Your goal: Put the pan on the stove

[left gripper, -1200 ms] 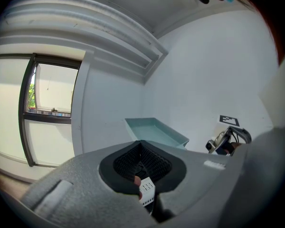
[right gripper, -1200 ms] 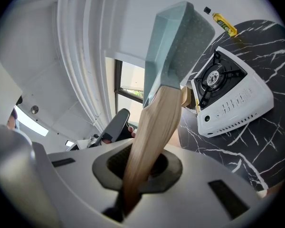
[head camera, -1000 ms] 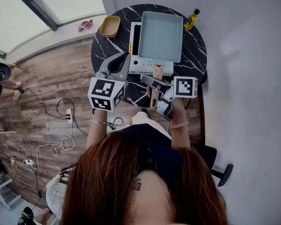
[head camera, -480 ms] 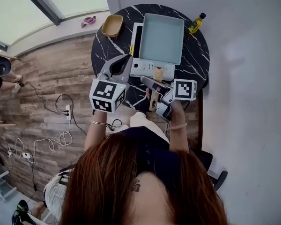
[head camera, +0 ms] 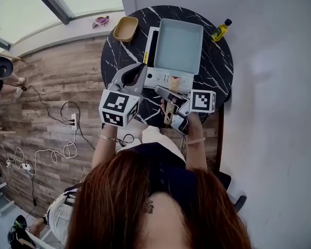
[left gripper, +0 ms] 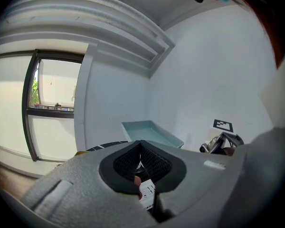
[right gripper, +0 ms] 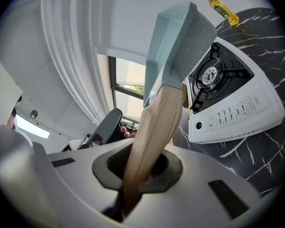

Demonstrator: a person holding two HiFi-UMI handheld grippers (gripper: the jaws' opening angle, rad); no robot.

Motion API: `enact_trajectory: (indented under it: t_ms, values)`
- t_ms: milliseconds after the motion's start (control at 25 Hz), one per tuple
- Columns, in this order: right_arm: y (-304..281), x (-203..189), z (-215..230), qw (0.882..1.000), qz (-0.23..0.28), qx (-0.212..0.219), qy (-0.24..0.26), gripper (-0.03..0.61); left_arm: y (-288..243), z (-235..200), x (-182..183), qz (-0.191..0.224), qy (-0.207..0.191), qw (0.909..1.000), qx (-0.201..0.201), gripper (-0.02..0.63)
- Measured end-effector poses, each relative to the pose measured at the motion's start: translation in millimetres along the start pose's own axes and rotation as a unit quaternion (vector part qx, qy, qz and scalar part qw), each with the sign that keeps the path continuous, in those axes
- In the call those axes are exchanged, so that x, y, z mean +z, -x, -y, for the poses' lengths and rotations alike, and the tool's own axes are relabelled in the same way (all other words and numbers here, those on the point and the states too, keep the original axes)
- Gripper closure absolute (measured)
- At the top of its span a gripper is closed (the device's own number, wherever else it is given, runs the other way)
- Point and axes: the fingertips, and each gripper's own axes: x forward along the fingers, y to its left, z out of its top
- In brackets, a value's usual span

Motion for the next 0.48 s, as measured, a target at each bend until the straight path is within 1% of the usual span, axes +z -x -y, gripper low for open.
enact_trajectory:
  t_ms: [120,480]
  values:
    - [-5,7,11,1.0,-0.005,0.001,-0.003,0.545,-10,-5,-4,-0.003,0.001,1.0,0.003,0.603]
    - [-9,7,23,1.0,-0.014,-0.001,-0.014,0.543,-12,2,-4,-0.007,0.0,1.0,0.0,0.603]
